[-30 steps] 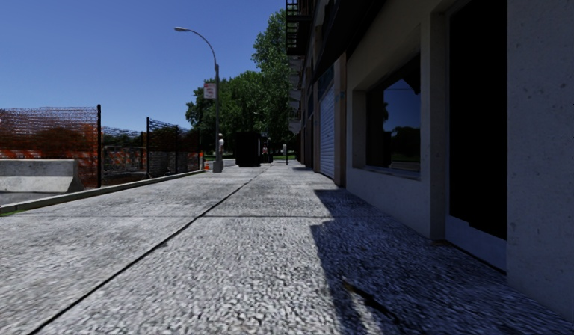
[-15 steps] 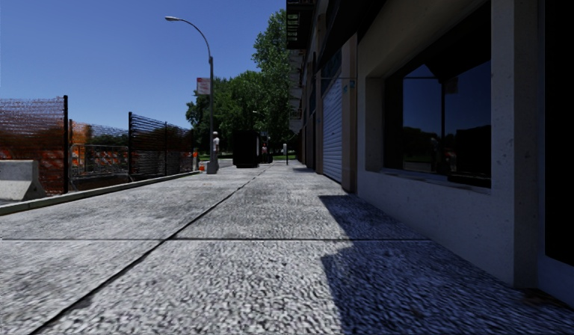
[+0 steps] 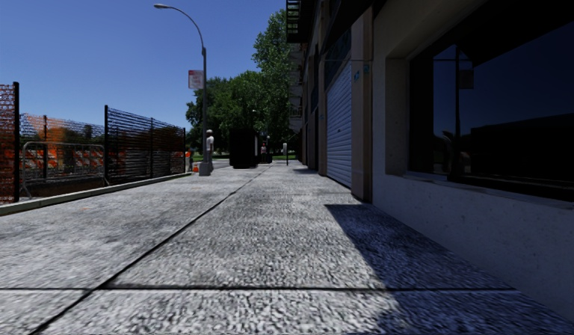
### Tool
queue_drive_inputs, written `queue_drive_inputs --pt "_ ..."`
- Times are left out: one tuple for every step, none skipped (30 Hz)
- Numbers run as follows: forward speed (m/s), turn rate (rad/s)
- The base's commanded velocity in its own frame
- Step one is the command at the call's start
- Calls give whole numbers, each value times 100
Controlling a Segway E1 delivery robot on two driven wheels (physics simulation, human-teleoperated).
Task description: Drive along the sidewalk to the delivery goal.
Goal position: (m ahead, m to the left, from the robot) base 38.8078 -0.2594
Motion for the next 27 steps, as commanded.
queue_drive_inputs --pt "200 0" --pt "200 0" --pt "200 0" --pt "200 0" --pt "200 0" --pt "200 0" --pt "200 0" --pt "200 0" --pt "200 0" --pt "200 0" --pt "200 0" --pt "200 0" --pt "200 0" --pt "200 0" --pt "200 0" --pt "200 0" --pt "200 0" --pt "200 0" --pt "200 0" --pt "200 0" --pt "200 0" --pt "200 0" --pt "200 0" --pt "200 0" --pt "200 0" --pt "200 0" --pt "200 0"
